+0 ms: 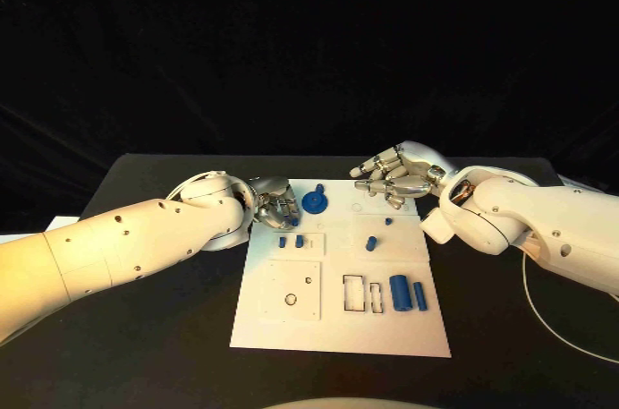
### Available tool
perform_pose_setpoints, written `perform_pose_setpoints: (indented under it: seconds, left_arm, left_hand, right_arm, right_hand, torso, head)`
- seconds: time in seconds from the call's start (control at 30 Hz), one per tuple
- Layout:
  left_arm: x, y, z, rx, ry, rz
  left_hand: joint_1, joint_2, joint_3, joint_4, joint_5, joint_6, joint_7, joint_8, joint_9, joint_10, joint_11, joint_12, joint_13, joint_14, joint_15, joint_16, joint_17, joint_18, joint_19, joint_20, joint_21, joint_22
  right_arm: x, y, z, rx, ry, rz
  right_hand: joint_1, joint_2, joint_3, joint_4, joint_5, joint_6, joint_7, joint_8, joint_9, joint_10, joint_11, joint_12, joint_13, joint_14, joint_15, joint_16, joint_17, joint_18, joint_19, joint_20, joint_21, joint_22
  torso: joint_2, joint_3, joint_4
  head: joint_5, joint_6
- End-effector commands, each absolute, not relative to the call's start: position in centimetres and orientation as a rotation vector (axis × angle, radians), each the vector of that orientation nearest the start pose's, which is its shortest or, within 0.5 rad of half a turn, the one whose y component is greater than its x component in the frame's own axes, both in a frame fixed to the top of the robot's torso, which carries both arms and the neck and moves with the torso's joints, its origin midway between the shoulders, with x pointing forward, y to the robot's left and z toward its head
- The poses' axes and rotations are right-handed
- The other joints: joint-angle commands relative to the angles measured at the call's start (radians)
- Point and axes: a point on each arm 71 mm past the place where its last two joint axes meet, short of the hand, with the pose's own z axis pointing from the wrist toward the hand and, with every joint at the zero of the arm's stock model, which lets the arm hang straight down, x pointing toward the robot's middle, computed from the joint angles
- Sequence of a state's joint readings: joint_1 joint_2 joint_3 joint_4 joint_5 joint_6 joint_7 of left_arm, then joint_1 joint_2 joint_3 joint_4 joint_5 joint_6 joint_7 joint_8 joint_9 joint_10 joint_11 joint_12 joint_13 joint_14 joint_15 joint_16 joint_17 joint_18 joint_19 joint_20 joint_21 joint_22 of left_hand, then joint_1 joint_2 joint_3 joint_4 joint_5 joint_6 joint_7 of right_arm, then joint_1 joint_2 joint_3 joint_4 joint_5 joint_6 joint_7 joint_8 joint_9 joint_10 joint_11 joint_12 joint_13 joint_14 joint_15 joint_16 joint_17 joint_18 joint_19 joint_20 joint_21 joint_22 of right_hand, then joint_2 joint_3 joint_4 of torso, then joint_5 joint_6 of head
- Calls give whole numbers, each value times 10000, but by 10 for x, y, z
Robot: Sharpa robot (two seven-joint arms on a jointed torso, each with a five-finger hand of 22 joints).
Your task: Assemble the parts on the task board
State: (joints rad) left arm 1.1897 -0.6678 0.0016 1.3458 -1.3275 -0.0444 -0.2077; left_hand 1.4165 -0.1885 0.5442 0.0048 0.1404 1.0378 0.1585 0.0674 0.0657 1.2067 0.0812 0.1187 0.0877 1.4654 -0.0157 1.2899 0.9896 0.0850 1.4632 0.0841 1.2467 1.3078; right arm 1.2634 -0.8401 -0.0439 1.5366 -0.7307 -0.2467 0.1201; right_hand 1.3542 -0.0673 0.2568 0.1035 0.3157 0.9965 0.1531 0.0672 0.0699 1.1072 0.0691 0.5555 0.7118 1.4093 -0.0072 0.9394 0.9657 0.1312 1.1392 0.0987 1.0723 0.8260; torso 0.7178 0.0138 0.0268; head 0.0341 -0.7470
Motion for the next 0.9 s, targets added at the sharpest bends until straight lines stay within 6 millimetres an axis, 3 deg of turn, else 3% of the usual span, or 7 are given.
perform_pose_setpoints:
  seconds: [0.03,0.37,0.5,0.63,0.7,0.73,0.9]
  left_arm:
    - [516,165,-207,565,19695,-6197]
    - [516,173,-206,340,19521,-6237]
    - [515,182,-202,-244,19235,-6691]
    - [515,198,-193,-2157,18483,-8256]
    - [515,206,-188,-3379,17891,-9275]
    - [515,209,-186,-4079,17569,-9851]
    - [510,220,-183,-8562,16362,-13122]
  left_hand:
    - [-109,-19,13,-82,-48,-124,17,-61,-14,-105,46,-91,-14,64,105,17,-25,-125,58,80,-61,224]
    - [-102,-23,50,-115,-43,-119,59,-22,5,-190,82,-140,-21,50,131,7,-74,-115,39,101,-116,191]
    - [-63,11,111,-155,-39,-41,80,25,27,-196,96,-142,-12,40,146,5,-100,-101,15,117,-182,150]
    - [-52,73,195,-190,-39,104,112,96,53,-255,129,-166,-10,-39,179,-57,-195,14,-193,146,-742,-232]
    - [-28,123,266,-233,-44,159,161,120,58,-367,188,-192,-24,-356,224,-523,-994,183,-553,179,-1604,-817]
    - [-60,170,279,-238,-55,243,191,171,70,-454,212,-182,-33,-897,259,-1285,-2228,406,-1085,217,-2767,-1595]
    - [-384,213,-85,-71,-97,326,127,266,85,-327,151,69,47,-1680,275,-2196,-3625,705,-1971,264,-4454,-2689]
  right_arm:
    - [490,-190,-156,3572,17288,12036]
    - [495,-198,-157,3681,17203,11585]
    - [499,-210,-159,3306,17202,10799]
    - [502,-224,-161,2162,17323,9484]
    - [501,-228,-162,1271,17392,8720]
    - [501,-228,-162,760,17427,8309]
    - [496,-227,-165,-1595,17492,6426]
  right_hand:
    - [-127,-11,-12,70,35,-42,57,33,13,-83,-11,55,-10,-53,8,-51,2,194,-75,25,-67,2]
    - [-79,-45,21,27,34,-58,53,30,12,-148,-15,44,-24,-103,6,-189,-105,223,-158,26,-174,-138]
    - [195,-136,288,-208,-185,-16,72,76,31,-518,28,-507,-508,-117,20,-260,-112,222,-134,22,-197,-140]
    - [510,-274,644,-554,-464,232,70,233,83,-681,55,-1405,-1373,104,11,-21,88,119,339,1,280,471]
    - [624,-336,831,-732,-542,343,60,289,96,-577,38,-1903,-1882,286,4,279,327,44,631,-9,607,873]
    - [626,-349,956,-814,-590,409,26,313,97,-376,30,-2259,-2275,393,31,436,447,24,777,-38,789,1085]
    - [571,-522,1124,-998,-655,674,-86,353,107,-224,21,-3103,-3183,574,-12,823,777,-95,1116,-43,1259,1707]
  torso:
    - [2,7,3]
    - [-1,-2,-4]
    - [-15,-6,7]
    - [-24,6,9]
    - [-12,9,-9]
    - [-8,9,-7]
    - [-7,6,-9]
  head:
    - [-6,1]
    - [-22,8]
    - [-32,25]
    - [-25,46]
    - [-30,86]
    - [-37,103]
    - [-93,157]
